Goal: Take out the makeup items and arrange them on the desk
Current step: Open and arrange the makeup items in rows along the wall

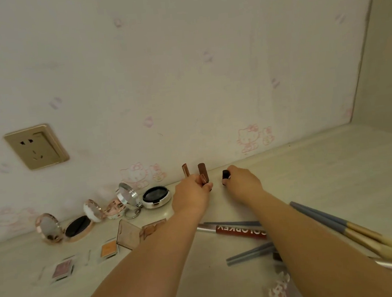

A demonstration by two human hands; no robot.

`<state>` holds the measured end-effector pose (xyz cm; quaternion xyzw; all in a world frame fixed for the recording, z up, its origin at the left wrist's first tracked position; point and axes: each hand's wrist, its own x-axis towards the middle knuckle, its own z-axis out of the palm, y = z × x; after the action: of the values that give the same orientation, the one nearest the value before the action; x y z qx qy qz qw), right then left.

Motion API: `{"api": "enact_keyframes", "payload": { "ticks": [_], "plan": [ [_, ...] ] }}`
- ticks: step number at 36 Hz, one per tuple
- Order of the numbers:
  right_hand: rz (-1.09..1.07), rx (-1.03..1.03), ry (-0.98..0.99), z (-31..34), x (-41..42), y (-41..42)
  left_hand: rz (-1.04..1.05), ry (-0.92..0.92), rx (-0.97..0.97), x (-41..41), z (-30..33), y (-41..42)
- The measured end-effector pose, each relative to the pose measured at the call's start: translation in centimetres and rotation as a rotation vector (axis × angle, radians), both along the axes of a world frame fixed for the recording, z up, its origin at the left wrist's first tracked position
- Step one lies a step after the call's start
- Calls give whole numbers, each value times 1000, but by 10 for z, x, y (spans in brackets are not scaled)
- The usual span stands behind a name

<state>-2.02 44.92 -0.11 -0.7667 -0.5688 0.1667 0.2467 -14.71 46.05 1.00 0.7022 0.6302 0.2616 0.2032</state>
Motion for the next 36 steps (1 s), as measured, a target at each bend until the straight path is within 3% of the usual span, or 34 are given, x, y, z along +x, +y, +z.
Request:
{"api": "enact_keyframes", "payload": {
  "ticks": [10, 22, 29, 32, 36],
  "plan": [
    [-19, -7, -122, -6, 1, 2, 44, 81, 16, -1, -6, 4],
    [-30, 18, 11, -6, 2, -1, 97, 67, 20, 2, -10, 4],
    [-24, -2, 233, -1, 4, -8, 114, -45, 11, -5, -8, -3],
    [-7, -9, 383, 9, 6, -25, 117, -112, 84, -12, 1, -19],
    [9, 101, 430, 19, 0, -70, 21, -140, 171, -23, 14, -56]
  ]
}}
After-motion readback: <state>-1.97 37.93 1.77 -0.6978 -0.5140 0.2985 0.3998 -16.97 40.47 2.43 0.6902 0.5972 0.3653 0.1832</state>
